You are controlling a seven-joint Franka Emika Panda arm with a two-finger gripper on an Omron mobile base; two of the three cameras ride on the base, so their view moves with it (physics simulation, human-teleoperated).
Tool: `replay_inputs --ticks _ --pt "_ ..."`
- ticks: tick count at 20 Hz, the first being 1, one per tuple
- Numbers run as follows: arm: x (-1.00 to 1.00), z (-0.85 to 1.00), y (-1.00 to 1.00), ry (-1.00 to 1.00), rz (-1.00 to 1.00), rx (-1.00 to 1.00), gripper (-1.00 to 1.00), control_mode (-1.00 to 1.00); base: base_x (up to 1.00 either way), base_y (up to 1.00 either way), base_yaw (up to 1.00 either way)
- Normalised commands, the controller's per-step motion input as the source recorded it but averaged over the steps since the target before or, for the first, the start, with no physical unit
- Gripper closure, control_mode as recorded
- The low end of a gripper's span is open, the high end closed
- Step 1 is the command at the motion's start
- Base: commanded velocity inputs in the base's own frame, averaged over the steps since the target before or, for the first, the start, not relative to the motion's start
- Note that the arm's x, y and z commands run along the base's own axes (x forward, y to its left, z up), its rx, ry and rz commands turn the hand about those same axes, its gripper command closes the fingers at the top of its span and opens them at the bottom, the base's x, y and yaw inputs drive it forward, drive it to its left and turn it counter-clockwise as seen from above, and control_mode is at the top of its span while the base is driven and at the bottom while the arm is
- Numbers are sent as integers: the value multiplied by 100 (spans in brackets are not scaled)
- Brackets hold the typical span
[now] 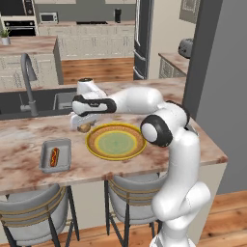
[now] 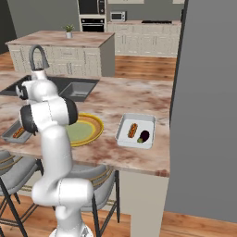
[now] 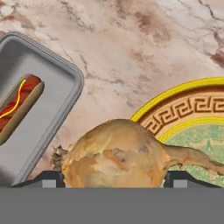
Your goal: Place one cooked food and one vegetable from the large plate to each tupperware container.
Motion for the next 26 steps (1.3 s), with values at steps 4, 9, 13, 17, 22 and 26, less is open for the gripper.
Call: replay_inputs --ticks 4,9,13,17,22,26 --pt "-48 46 100 -16 26 -2 100 -100 0 0 0" --pt "-59 4 94 -13 27 0 100 -100 0 0 0" --pt "-40 -26 31 -2 18 0 100 -100 0 0 0" --pt "3 -53 -3 0 16 -4 100 -100 0 0 0" --pt "3 -46 -5 3 14 -9 100 -100 0 0 0" --pt "1 -30 0 11 10 -17 100 -100 0 0 0"
